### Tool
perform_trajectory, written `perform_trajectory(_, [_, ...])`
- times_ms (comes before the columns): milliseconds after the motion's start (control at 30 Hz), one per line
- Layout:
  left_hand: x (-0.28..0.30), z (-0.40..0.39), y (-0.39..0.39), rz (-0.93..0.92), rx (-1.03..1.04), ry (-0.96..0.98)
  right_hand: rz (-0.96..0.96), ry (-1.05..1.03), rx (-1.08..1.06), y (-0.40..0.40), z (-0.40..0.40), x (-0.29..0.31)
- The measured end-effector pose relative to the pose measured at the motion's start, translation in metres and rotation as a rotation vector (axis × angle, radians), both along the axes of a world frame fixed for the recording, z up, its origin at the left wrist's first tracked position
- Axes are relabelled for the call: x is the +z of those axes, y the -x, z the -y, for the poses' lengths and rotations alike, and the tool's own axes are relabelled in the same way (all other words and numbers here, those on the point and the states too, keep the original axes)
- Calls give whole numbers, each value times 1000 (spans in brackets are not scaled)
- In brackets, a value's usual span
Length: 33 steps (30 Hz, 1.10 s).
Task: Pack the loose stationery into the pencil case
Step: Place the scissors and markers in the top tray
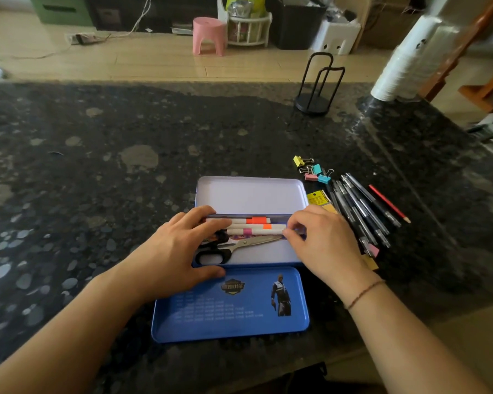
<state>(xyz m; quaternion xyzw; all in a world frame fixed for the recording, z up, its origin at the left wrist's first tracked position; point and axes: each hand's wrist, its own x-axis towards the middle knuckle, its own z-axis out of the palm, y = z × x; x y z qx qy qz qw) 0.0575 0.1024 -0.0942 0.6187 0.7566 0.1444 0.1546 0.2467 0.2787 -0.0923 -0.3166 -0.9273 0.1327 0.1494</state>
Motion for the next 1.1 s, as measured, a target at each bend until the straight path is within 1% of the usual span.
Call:
perform_trajectory(133, [-2, 1, 0, -15, -7, 8, -13, 42, 20, 0, -1, -3])
perform_trajectory(233, [-1, 0, 2, -11, -3, 8, -53, -3, 31, -6, -4, 3])
perform_trajectory(267, [0, 0, 3, 0, -4, 3, -87, -14, -22, -11, -7, 7])
perform_trajectory(333, [1, 0, 4, 32, 1, 2, -157, 5, -222, -24, -20, 13])
perform_trajectory(367, [2, 0, 3, 41, 5, 13, -150, 23, -328, -32, -29, 13])
perform_trajectory(433, [3, 0, 3, 39, 9, 29, -19, 80, -486, -49, -42, 11])
perform_trajectory(500, [4, 1, 4, 26, 13, 35, 67, 167, -551, -64, -47, 8])
perform_trajectory(567, [6, 2, 6, 18, 26, 56, 46, 221, -569, -73, -50, 10])
perform_trajectory(667, [9, 3, 8, 5, 45, 75, 43, 235, -592, -83, -53, 17])
perform_trajectory(733, [9, 3, 8, 2, 49, 71, 86, 252, -594, -88, -52, 21])
perform_trajectory(867, [9, 6, 15, -24, 56, 72, 234, 308, -549, -94, -46, 19])
perform_trajectory(933, [10, 7, 17, -20, 59, 75, 274, 304, -551, -93, -43, 19])
perform_trajectory(1033, [11, 6, 15, -8, 54, 75, 217, 237, -560, -87, -40, 21])
perform_trajectory(1100, [12, 5, 13, -11, 53, 84, 194, 233, -541, -82, -38, 20])
